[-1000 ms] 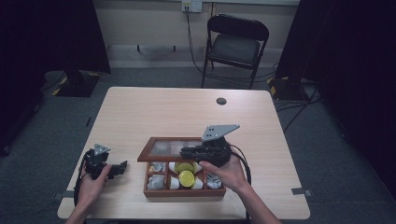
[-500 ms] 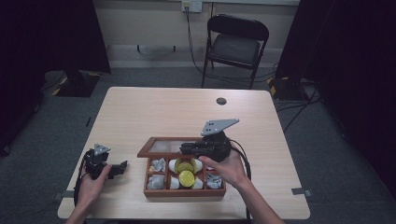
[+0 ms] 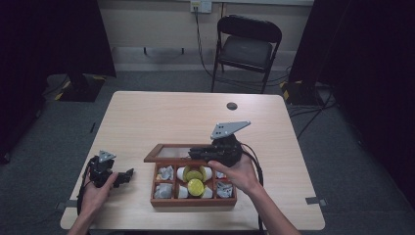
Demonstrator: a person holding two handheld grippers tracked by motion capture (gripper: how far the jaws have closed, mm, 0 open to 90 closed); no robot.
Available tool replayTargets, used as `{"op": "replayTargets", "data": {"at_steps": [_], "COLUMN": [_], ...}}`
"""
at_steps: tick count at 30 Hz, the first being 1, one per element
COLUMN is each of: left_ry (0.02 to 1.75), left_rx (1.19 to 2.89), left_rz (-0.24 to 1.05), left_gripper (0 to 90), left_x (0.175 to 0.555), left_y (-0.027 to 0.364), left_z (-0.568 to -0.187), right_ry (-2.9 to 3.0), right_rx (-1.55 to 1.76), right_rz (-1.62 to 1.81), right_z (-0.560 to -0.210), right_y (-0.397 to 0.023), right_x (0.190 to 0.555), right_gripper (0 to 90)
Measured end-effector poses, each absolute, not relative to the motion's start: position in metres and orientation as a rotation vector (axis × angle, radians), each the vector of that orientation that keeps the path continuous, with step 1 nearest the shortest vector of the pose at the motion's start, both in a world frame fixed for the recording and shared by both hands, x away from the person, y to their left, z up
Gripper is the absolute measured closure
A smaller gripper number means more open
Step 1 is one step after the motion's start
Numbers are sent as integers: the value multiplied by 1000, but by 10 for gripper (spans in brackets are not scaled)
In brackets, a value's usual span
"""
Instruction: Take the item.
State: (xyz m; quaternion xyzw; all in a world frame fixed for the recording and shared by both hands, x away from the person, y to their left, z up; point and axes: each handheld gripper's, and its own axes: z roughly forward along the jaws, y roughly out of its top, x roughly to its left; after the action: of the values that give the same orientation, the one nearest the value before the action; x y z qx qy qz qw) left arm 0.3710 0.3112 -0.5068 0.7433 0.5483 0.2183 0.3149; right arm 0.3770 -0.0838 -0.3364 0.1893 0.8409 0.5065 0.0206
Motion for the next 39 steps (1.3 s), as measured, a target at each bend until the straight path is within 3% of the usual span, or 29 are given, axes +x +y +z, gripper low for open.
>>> {"op": "replayTargets", "data": {"at_steps": [4,10,13,19,36,39], "left_ry": [1432,1411,1356,1357,1106,1063], "left_rx": [1967,1972,2015,1952,1944,1943], "left_rz": [577,569,602,578,505,485], "left_gripper": [0,75,177,189,242,286], "left_x": [371,370,368,363,331,327], "left_y": [312,310,304,299,270,265], "left_z": [-507,-504,-500,-487,-453,-448], "right_ry": [2603,2598,2594,2596,2596,2597], "right_rx": [587,597,596,590,583,584], "right_rz": [1566,1563,1566,1564,1568,1567], "right_z": [-335,-334,-334,-334,-332,-331], "right_y": [-84,-83,-84,-84,-84,-84], "right_x": [378,378,378,379,382,383], "right_gripper": [824,824,824,824,826,826]}}
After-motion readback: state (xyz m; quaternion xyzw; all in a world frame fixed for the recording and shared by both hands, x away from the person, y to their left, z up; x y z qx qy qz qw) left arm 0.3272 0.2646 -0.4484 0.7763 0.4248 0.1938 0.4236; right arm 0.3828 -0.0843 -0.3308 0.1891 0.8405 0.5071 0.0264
